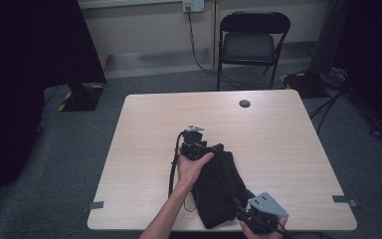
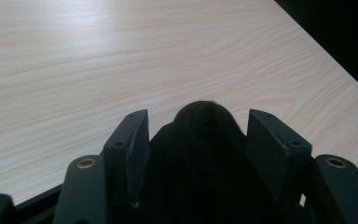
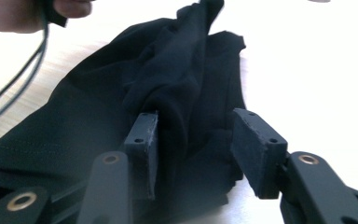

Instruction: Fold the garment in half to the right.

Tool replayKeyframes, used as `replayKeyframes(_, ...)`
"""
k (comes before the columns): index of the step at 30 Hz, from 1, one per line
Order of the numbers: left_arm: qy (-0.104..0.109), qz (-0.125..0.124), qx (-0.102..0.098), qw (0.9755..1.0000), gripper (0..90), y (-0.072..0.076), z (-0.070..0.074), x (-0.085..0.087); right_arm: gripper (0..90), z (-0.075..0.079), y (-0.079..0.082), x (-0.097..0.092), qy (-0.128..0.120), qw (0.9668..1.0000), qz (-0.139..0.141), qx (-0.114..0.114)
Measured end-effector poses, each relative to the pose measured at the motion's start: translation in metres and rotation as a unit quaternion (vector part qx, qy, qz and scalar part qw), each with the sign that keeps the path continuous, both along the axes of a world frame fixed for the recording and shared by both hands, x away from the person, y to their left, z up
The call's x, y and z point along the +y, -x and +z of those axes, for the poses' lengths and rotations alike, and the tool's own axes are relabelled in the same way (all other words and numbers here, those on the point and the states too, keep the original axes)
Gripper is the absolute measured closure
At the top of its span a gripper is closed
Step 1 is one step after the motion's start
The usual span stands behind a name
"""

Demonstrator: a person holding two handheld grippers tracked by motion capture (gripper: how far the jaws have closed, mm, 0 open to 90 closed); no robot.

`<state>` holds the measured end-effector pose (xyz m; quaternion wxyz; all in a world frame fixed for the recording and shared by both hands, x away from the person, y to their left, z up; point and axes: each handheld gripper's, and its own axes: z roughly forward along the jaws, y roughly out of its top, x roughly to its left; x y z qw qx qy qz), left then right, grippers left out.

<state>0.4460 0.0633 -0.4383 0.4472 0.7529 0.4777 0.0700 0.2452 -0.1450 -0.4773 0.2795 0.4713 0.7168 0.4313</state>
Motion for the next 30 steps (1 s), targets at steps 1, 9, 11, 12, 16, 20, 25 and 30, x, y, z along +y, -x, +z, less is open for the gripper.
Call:
replayKeyframes(1, 0.000, 0.006, 0.001, 1.0000, 40.0, 0.000, 0.001, 0.003, 51.3, 0.002, 0.001, 0.000, 0.001, 1.0000, -0.002, -0.003)
replayKeyframes(9, 0.003, 0.030, 0.010, 0.9995, 43.2, 0.004, -0.005, 0.031, 50.6, 0.022, -0.001, -0.001, 0.021, 0.9995, -0.009, -0.022)
replayKeyframes(11, 0.003, 0.026, 0.009, 0.9996, 45.5, 0.007, -0.006, 0.036, 50.6, 0.031, -0.008, 0.001, 0.029, 0.9993, 0.002, -0.024)
replayKeyframes(12, 0.002, 0.022, 0.008, 0.9997, 46.1, 0.009, -0.007, 0.037, 50.5, 0.035, -0.014, 0.002, 0.029, 0.9992, 0.009, -0.024)
replayKeyframes(16, 0.000, 0.009, 0.004, 0.9999, 51.2, 0.019, -0.009, 0.040, 50.2, 0.049, -0.051, 0.008, 0.030, 0.9984, 0.049, 0.002)
replayKeyframes(20, -0.010, 0.007, 0.013, 0.9999, 51.5, 0.028, -0.014, 0.040, 48.6, 0.054, -0.096, 0.016, 0.043, 0.9957, 0.076, 0.030)
replayKeyframes(25, -0.030, 0.010, 0.023, 0.9992, 50.8, 0.031, -0.023, 0.038, 46.9, 0.037, -0.143, 0.033, 0.071, 0.9887, 0.110, 0.073)
replayKeyframes(30, -0.048, 0.002, 0.030, 0.9984, 50.3, 0.026, -0.038, 0.035, 63.1, 0.010, -0.155, 0.035, 0.100, 0.9856, 0.089, 0.103)
